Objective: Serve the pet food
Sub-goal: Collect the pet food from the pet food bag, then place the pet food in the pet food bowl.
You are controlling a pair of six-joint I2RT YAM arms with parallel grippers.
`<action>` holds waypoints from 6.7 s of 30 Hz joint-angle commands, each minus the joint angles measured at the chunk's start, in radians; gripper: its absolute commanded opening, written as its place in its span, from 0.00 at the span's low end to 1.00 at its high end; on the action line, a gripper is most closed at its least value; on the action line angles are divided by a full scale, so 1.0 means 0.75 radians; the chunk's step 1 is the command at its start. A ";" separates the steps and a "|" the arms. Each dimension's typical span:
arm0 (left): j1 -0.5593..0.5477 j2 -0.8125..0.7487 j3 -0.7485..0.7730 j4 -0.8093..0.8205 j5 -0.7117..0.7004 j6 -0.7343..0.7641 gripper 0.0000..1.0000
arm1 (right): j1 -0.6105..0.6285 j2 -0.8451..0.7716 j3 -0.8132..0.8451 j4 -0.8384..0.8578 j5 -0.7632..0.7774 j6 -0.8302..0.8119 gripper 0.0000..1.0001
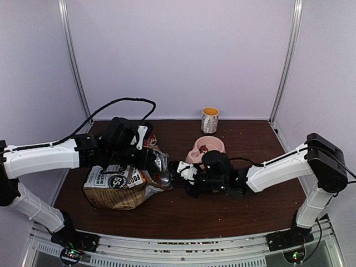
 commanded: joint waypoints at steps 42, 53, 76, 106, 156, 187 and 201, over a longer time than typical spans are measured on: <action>0.002 -0.012 0.068 0.144 -0.084 0.001 0.00 | 0.010 -0.325 -0.394 0.640 0.390 0.134 0.00; 0.012 -0.015 0.049 0.155 -0.082 0.014 0.00 | 0.013 -0.460 -0.514 0.707 0.495 0.139 0.00; 0.013 -0.109 -0.095 0.131 -0.082 -0.032 0.00 | -0.163 -0.670 -0.251 0.019 0.611 0.188 0.00; 0.014 -0.116 -0.097 0.105 -0.152 0.015 0.00 | -0.472 -0.696 -0.013 -0.555 0.487 0.277 0.00; 0.014 -0.114 -0.114 0.136 -0.122 0.029 0.00 | -0.593 -0.519 0.320 -1.076 0.365 0.343 0.00; 0.013 -0.139 -0.147 0.136 -0.129 0.002 0.00 | -0.597 -0.329 0.592 -1.359 0.296 0.299 0.00; 0.014 -0.121 -0.132 0.146 -0.115 0.030 0.00 | -0.599 -0.121 0.829 -1.599 0.288 0.280 0.00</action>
